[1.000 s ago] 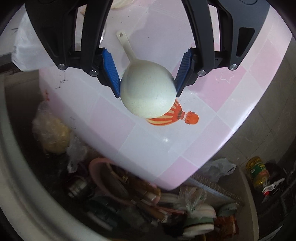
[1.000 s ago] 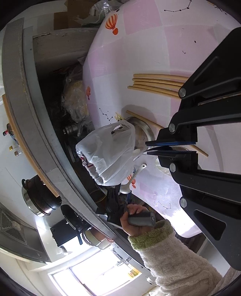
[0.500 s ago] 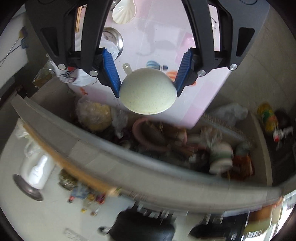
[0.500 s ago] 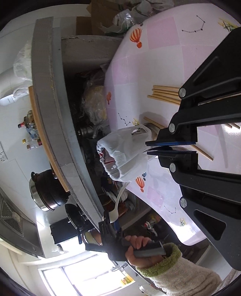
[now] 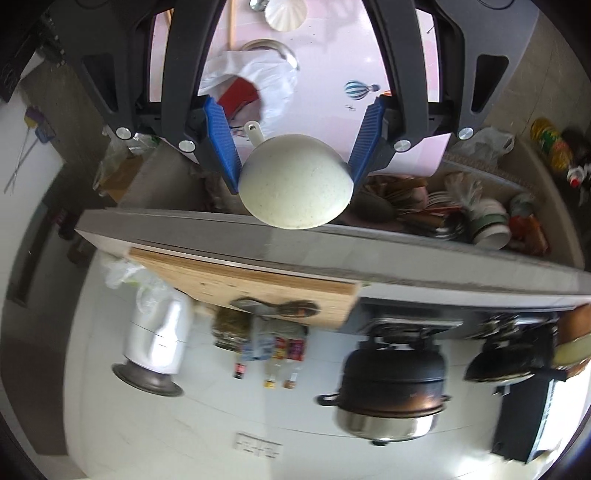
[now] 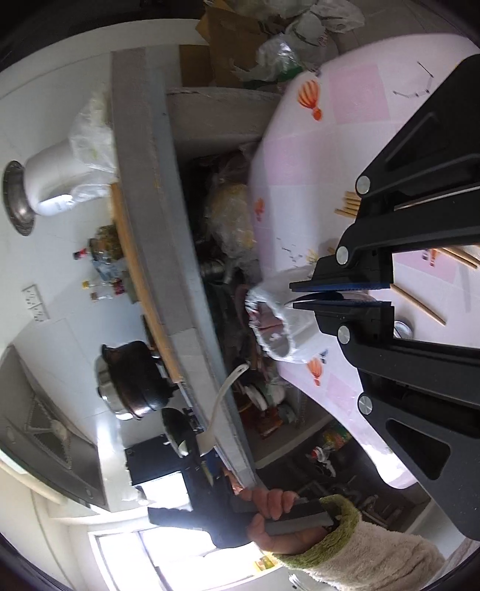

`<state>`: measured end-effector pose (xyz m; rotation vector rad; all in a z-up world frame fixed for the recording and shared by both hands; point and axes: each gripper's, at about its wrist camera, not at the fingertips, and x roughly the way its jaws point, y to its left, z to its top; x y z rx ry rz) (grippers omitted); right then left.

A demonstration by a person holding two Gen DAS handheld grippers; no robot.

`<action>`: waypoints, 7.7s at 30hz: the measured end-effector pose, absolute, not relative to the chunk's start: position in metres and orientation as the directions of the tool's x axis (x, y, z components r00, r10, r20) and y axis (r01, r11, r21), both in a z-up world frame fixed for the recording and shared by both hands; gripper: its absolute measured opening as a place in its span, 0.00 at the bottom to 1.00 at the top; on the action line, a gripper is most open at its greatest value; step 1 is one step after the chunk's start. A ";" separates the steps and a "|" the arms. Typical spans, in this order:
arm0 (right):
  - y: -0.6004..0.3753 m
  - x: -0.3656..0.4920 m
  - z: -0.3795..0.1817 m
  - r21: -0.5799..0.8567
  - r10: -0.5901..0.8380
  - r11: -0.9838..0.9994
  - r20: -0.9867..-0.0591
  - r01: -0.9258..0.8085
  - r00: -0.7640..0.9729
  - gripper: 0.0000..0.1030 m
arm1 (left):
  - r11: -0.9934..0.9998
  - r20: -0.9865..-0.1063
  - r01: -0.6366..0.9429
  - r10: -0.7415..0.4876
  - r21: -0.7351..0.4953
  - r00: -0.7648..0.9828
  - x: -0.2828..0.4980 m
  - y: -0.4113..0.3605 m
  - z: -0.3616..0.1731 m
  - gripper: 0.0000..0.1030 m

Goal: Organize utensils

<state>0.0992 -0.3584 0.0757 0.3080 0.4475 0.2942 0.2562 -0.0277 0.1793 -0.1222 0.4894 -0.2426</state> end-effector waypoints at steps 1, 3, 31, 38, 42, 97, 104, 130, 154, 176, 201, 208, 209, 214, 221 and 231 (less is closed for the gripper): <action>-0.360 0.100 0.080 0.352 0.339 0.913 -0.368 -0.208 0.866 0.04 | 0.963 -0.456 0.211 -0.264 -0.164 0.850 0.257 -0.035 0.178 0.54; -0.368 0.098 0.090 0.352 0.327 0.914 -0.344 -0.201 0.880 0.04 | 0.965 -0.474 0.226 -0.264 -0.137 0.840 0.264 -0.048 0.176 0.54; -0.405 0.104 0.093 0.396 0.285 0.907 -0.335 -0.141 0.898 0.04 | 0.932 -0.697 0.313 -0.103 0.182 0.710 0.336 -0.150 0.040 0.54; -0.406 0.103 0.093 0.391 0.272 0.912 -0.344 -0.126 0.899 0.04 | 0.942 -0.709 0.301 -0.108 0.151 0.697 0.339 -0.145 0.037 0.62; -0.405 0.105 0.098 0.380 0.268 0.916 -0.344 -0.128 0.900 0.04 | 0.956 -0.693 0.291 -0.177 0.049 0.699 0.337 -0.125 0.049 0.73; -0.209 0.313 0.058 -0.239 0.251 0.861 -0.568 -0.449 0.784 0.04 | 0.955 -0.563 -0.156 -0.015 -0.254 0.827 0.145 0.133 0.016 0.80; -0.206 0.315 0.044 -0.231 0.244 0.858 -0.603 -0.459 0.759 0.04 | 0.954 -0.566 -0.160 -0.011 -0.252 0.825 0.143 0.133 0.015 0.80; -0.241 0.294 0.082 -0.014 0.370 0.896 -0.531 -0.445 0.762 0.07 | 0.957 -0.564 -0.150 -0.018 -0.249 0.826 0.135 0.135 0.018 0.80; -0.280 0.125 -0.007 0.297 0.345 0.936 -0.666 -0.190 0.661 0.47 | 0.965 -0.665 0.119 -0.248 -0.234 0.704 0.145 0.060 -0.010 0.83; -0.278 0.103 -0.060 0.301 0.350 0.936 -0.727 -0.184 0.590 0.49 | 0.963 -0.887 0.196 -0.251 -0.186 0.388 0.249 -0.086 -0.088 0.83; -0.309 0.100 -0.060 0.364 0.362 0.922 -0.698 -0.129 0.617 0.49 | 0.995 -0.923 0.102 -0.039 0.000 0.384 0.256 -0.103 -0.105 0.61; -0.310 0.098 -0.057 0.363 0.358 0.923 -0.694 -0.125 0.624 0.49 | 0.990 -0.898 0.105 -0.128 -0.092 0.420 0.247 -0.083 -0.099 0.61; -0.310 0.098 -0.056 0.363 0.358 0.923 -0.694 -0.125 0.625 0.49 | 0.989 -0.890 0.111 -0.141 -0.103 0.434 0.243 -0.081 -0.095 0.61; -0.308 0.097 -0.055 0.363 0.359 0.923 -0.694 -0.127 0.624 0.49 | 0.983 -0.835 0.135 -0.179 -0.127 0.520 0.225 -0.071 -0.070 0.61; -0.300 0.097 -0.052 0.389 0.393 0.909 -0.683 -0.149 0.616 0.49 | 0.975 -0.750 0.166 -0.218 -0.145 0.625 0.193 -0.049 -0.031 0.61; -0.274 0.135 -0.054 0.523 0.552 0.821 -0.628 -0.229 0.549 0.48 | 0.974 -0.669 0.158 -0.227 -0.163 0.708 0.148 -0.021 -0.005 0.61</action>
